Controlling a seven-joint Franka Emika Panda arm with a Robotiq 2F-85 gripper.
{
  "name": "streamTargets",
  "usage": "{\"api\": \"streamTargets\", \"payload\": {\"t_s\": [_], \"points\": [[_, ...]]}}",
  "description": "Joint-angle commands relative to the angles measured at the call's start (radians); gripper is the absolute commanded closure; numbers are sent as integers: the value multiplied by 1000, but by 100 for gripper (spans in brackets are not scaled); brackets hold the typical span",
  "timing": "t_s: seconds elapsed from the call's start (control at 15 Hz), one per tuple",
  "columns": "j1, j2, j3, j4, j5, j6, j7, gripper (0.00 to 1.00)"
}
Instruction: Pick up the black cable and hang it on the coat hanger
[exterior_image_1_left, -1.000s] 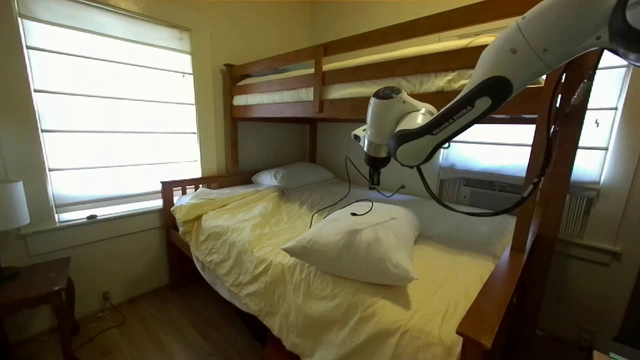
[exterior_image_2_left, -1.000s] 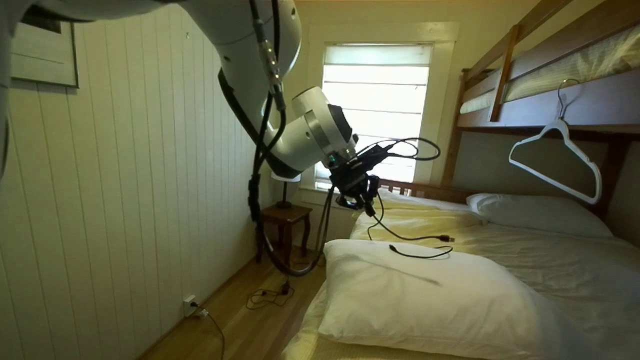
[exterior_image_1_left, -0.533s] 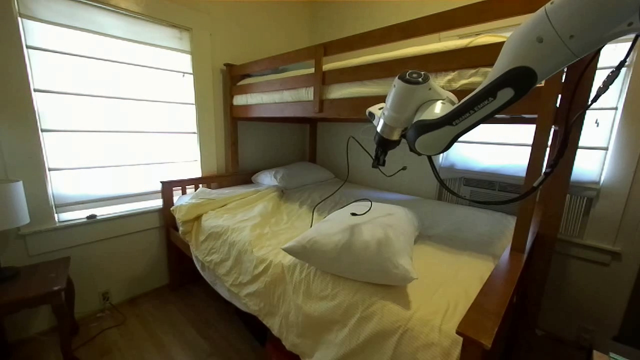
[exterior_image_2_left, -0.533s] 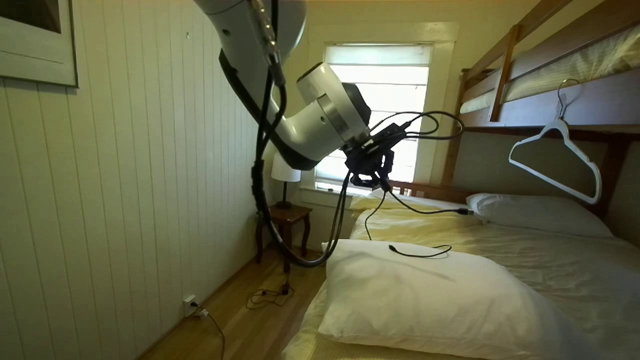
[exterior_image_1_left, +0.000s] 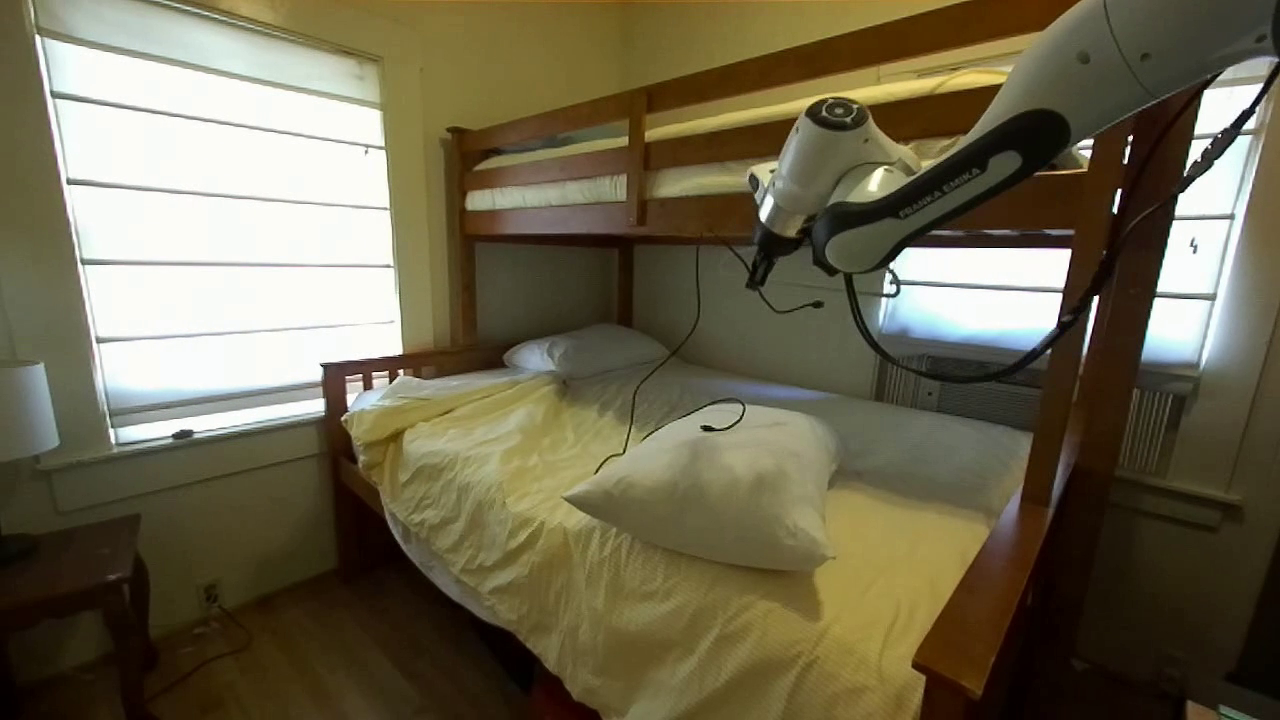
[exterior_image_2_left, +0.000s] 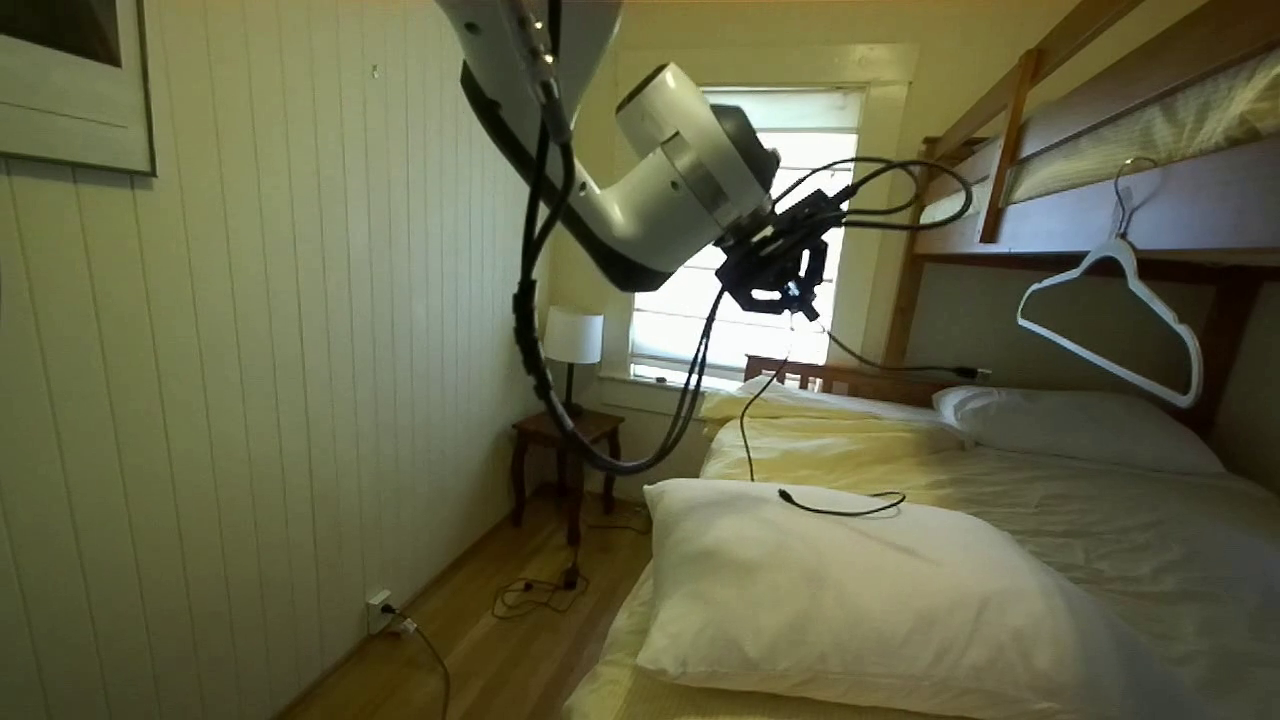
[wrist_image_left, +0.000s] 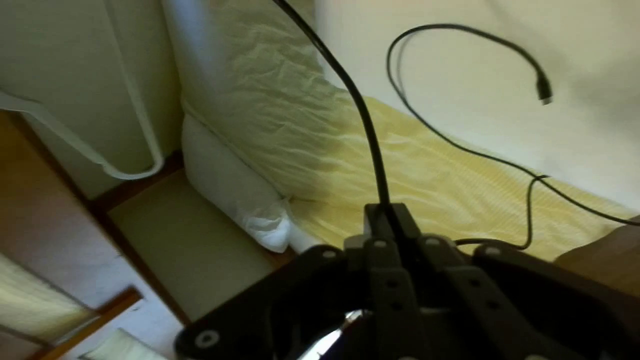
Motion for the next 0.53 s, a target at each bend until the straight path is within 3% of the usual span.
{"api": "streamTargets", "payload": {"t_s": [0.0, 0.07, 0.13, 0.2, 0.47], "points": [[-55, 32, -30, 131, 46, 79, 9, 99], [-73, 52, -33, 163, 136, 98, -21, 99], [-40, 2, -30, 88, 48, 50, 13, 99], [-51, 5, -33, 102, 60, 56, 2, 94], [-47, 29, -30, 119, 79, 59, 10, 99]]}}
